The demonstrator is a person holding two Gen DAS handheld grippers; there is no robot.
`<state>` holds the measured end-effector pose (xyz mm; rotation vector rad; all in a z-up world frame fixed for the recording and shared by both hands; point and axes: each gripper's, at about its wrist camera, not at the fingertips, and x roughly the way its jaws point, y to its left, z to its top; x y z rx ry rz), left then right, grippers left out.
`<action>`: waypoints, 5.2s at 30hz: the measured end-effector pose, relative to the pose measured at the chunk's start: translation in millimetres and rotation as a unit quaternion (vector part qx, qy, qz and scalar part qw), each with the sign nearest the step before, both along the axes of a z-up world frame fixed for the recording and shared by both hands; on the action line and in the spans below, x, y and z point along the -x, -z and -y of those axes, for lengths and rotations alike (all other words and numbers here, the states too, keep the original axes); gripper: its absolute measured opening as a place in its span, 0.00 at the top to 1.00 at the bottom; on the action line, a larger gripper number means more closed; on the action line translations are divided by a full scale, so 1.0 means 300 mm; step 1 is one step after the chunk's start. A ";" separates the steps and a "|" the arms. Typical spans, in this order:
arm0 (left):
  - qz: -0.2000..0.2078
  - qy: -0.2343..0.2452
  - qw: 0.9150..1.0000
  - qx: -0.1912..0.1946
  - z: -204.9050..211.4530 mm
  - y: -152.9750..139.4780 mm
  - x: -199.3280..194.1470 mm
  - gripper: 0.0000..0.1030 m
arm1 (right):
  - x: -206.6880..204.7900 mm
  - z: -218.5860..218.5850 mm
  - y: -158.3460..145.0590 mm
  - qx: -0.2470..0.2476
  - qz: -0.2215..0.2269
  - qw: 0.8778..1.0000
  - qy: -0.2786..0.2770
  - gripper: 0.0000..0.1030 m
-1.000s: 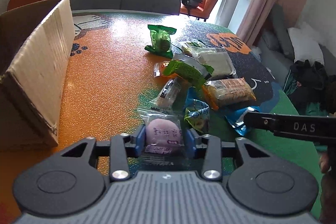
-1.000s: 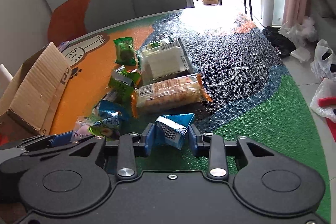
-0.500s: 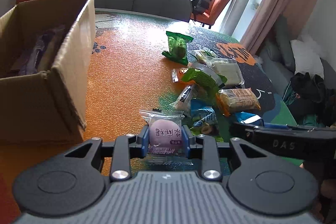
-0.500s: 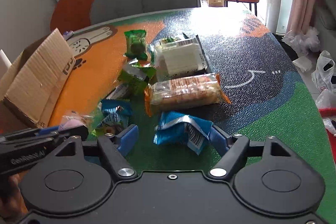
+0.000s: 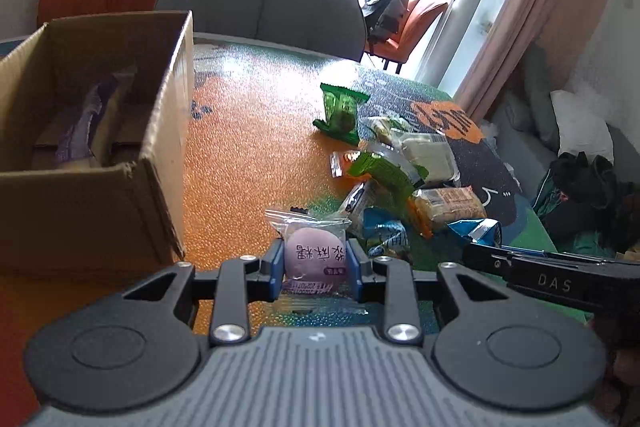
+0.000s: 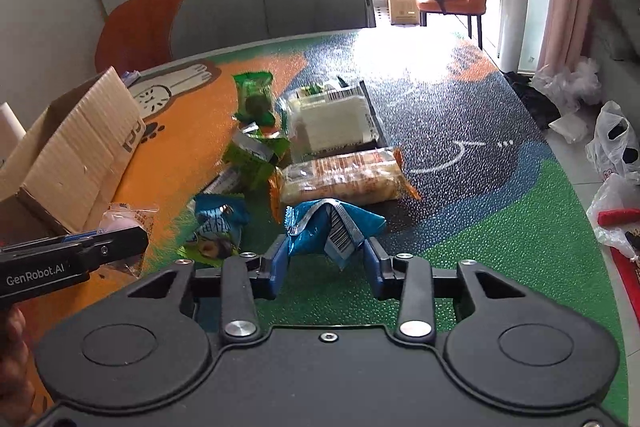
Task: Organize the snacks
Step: 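Lift both held snacks and carry them toward the cardboard box, then lower the pink cake pack and blue chip bag into the box, then withdraw both open tools from the box back to the snack pile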
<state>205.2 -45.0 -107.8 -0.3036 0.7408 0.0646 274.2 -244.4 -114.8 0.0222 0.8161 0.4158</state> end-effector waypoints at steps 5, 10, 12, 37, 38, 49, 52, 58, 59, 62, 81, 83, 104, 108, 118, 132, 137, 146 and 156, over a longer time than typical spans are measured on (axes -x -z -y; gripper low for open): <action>0.014 -0.002 1.000 -0.002 -0.015 -0.045 0.012 0.70 | 0.003 -0.007 -0.053 -0.027 0.006 1.000 -0.007 0.64; 0.029 -0.004 1.000 -0.004 -0.035 -0.097 0.025 0.70 | 0.014 -0.037 -0.101 -0.033 0.018 0.999 -0.016 0.68; 0.037 -0.005 0.999 -0.006 -0.044 -0.120 0.031 0.70 | 0.018 -0.052 -0.122 -0.036 0.024 0.999 -0.021 0.86; 0.027 -0.003 1.000 0.004 -0.094 -0.100 0.069 0.70 | 0.062 -0.147 -0.018 0.018 -0.017 0.999 -0.033 0.24; 0.026 -0.003 1.000 0.004 -0.093 -0.098 0.070 0.70 | 0.064 -0.148 -0.008 0.025 -0.014 0.999 -0.032 0.22; 0.026 -0.008 1.000 0.003 -0.105 -0.096 0.074 0.70 | 0.035 -0.148 0.041 0.035 -0.018 0.999 -0.036 0.71; 0.030 -0.012 0.999 0.004 -0.111 -0.105 0.080 0.70 | 0.040 -0.144 0.006 0.027 -0.006 0.999 -0.033 0.72; 0.040 -0.016 0.999 0.001 -0.130 -0.140 0.088 0.70 | 0.052 -0.164 -0.078 0.013 0.020 0.999 -0.040 0.72; 0.043 -0.016 0.999 0.000 -0.133 -0.148 0.090 0.70 | 0.053 -0.173 -0.094 0.012 0.025 0.999 -0.043 0.72; 0.050 -0.017 0.999 -0.005 -0.143 -0.171 0.094 0.70 | 0.054 -0.191 -0.140 0.003 0.039 0.998 -0.050 0.72; 0.090 -0.038 0.995 -0.017 -0.265 -0.300 0.149 0.70 | 0.074 -0.372 -0.303 -0.030 0.097 0.989 -0.104 0.72; 0.091 -0.045 0.995 -0.016 -0.287 -0.304 0.153 0.70 | 0.081 -0.394 -0.312 -0.033 0.099 0.989 -0.109 0.72; 0.074 -0.110 0.991 0.004 -0.534 -0.258 0.173 0.67 | 0.097 -0.649 -0.351 -0.025 0.110 0.981 -0.157 0.72; 0.075 -0.115 0.991 0.008 -0.562 -0.263 0.191 0.66 | 0.102 -0.690 -0.355 -0.027 0.112 0.979 -0.167 0.72; 0.075 -0.135 0.988 0.023 -0.622 -0.260 0.249 0.58 | 0.119 -0.786 -0.356 -0.034 0.107 0.975 -0.193 0.72; 0.076 -0.136 0.987 0.024 -0.593 -0.249 0.242 0.29 | 0.110 -0.713 -0.362 -0.052 0.095 0.979 -0.172 0.51; 0.071 -0.126 0.989 0.018 -0.547 -0.243 0.215 0.22 | 0.091 -0.647 -0.333 -0.038 0.086 0.984 -0.150 0.41; 0.056 -0.097 0.994 0.017 -0.460 -0.224 0.172 0.16 | 0.073 -0.509 -0.298 -0.043 0.077 0.990 -0.113 0.09; 0.055 -0.073 0.996 0.013 -0.377 -0.215 0.129 0.03 | 0.053 -0.403 -0.266 -0.046 0.071 0.992 -0.093 0.00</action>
